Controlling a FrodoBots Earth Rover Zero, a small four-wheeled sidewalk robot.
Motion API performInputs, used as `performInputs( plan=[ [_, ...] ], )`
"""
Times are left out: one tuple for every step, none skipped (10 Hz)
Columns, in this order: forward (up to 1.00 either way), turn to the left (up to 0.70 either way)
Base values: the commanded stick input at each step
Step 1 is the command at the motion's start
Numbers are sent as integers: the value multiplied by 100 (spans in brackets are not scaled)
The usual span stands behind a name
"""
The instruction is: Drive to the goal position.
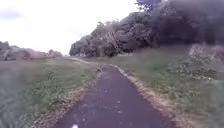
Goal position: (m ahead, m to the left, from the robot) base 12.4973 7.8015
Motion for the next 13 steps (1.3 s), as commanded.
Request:
performInputs(
  plan=[
    [45, 0],
    [45, 0],
    [45, 0],
    [45, 0],
    [45, 0],
    [45, 0],
    [45, 0],
    [45, 0],
    [45, 0],
    [45, 0],
    [45, 0],
    [45, 0],
    [45, 0]
  ],
)
